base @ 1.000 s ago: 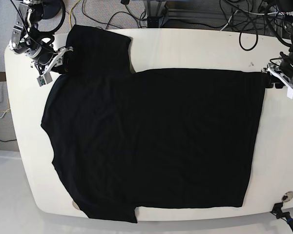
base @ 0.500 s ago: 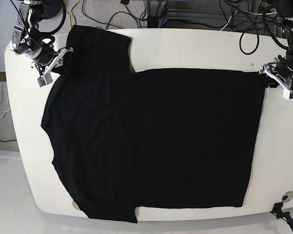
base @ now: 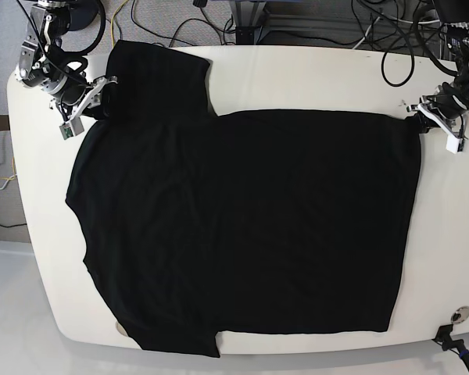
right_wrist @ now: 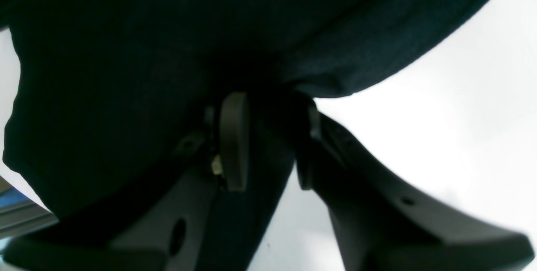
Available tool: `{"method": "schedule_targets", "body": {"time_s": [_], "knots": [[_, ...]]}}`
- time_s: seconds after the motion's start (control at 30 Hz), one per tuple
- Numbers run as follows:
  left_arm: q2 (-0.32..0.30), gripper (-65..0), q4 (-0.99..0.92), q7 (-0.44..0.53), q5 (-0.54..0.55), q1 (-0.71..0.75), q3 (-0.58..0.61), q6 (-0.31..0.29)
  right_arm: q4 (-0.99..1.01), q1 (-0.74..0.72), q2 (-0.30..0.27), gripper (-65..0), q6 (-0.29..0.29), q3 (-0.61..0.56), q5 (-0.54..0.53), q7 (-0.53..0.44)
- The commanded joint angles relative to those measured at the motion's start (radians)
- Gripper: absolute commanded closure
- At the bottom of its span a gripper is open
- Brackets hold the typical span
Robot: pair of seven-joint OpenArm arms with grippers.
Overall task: Fold the T-shirt properly
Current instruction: 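Close both grippers on the shirt's shoulder edges, then lift and pull the shirt's shoulder edge toward the robot with both grippers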
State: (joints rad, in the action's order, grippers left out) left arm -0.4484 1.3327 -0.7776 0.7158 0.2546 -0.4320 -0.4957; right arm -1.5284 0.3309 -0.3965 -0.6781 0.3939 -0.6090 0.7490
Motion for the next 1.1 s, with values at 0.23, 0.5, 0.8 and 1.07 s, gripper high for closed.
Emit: {"method": "schedule_targets", "body": {"time_s": [0.23, 0.5, 0.8, 1.07], "knots": [[-0.017, 0.0, 0.012, -0.025, 0.015, 0.004, -0.013, -0.003, 0.022, 0.004, -0.014, 0.0, -0.013, -0.012, -0.002, 0.076], [-0.027, 0.0, 0.021, -0.037, 0.027, 0.028, -0.032, -0.009, -0.093, 0.104, -0.019, 0.0, -0.014, 0.029, -0.004, 0.110], [-0.051, 0.0, 0.045, -0.067, 0.081, 0.097, -0.095, -0.027, -0.286, 0.266, -0.034, 0.0, 0.056, 0.118, 0.031, 0.118], [-0.043, 0.0, 0.114, -0.104, 0.087, 0.169, -0.117, -0.053, -0.341, 0.304, -0.032, 0.0, 0.042, 0.133, 0.022, 0.106]]}}
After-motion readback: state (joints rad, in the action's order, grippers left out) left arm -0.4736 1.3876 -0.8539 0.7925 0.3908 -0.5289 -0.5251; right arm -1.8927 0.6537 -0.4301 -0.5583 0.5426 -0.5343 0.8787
